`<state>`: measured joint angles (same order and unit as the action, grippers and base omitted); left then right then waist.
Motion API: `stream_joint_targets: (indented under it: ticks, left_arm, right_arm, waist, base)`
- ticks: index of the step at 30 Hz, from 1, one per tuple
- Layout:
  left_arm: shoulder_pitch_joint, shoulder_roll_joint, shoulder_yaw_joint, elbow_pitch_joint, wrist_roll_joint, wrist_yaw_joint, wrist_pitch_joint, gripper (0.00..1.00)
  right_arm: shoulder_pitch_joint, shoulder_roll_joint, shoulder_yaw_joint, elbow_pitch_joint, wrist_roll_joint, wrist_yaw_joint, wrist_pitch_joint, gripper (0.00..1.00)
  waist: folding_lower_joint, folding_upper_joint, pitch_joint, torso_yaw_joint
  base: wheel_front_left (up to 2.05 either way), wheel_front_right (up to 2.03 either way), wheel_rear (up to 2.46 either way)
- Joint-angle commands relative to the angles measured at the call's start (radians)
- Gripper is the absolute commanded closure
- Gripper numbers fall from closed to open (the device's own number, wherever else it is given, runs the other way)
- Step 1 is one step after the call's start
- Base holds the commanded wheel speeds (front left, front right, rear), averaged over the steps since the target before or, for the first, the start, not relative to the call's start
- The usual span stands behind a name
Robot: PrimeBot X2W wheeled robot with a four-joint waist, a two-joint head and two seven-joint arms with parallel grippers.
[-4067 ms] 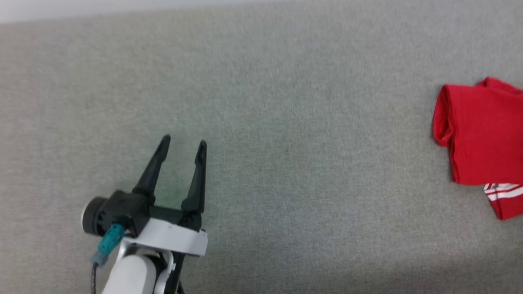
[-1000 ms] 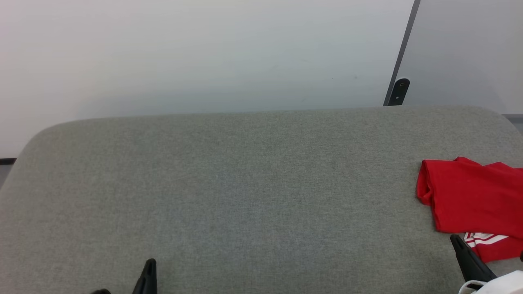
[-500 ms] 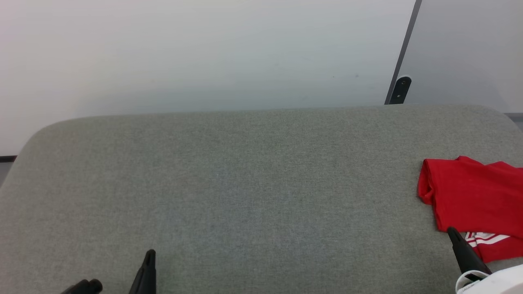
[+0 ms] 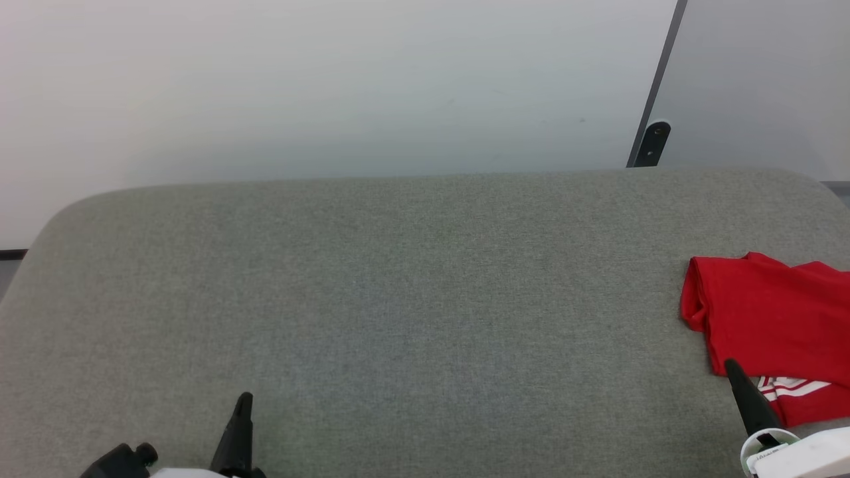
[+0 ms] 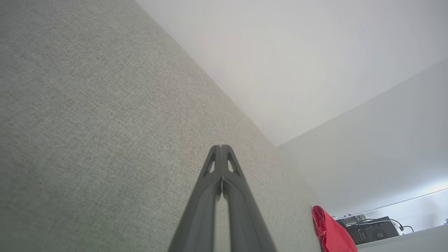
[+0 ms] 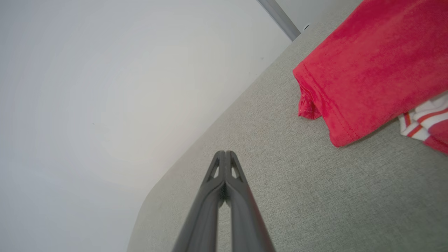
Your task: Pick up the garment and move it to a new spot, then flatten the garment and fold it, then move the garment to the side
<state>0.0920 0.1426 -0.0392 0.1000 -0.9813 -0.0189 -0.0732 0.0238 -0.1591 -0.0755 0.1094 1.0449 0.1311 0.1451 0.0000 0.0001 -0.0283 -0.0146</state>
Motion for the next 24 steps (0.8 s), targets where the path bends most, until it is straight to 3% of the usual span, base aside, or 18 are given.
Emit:
stream_joint_targets:
  ticks: [1,24]
  left_arm:
    - [-0.024,0.001,0.008,-0.006,-0.024,-0.011,0.003,1.0]
    - [-0.089,-0.023,0.049,0.048,-0.254,-0.047,0.06,1.0]
  right_arm:
    - [-0.027,-0.001,-0.007,-0.005,0.021,0.0,-0.005,1.0]
    - [-0.068,0.039,-0.019,0.045,0.219,0.0,-0.014,1.0]
  waist:
    - [0.0,-0.0001,0.0,0.0]
    - [0.0,-0.0001,0.009,0.004]
  base:
    - [0.0,0.0,0.0]
    - [0.0,0.0,0.0]
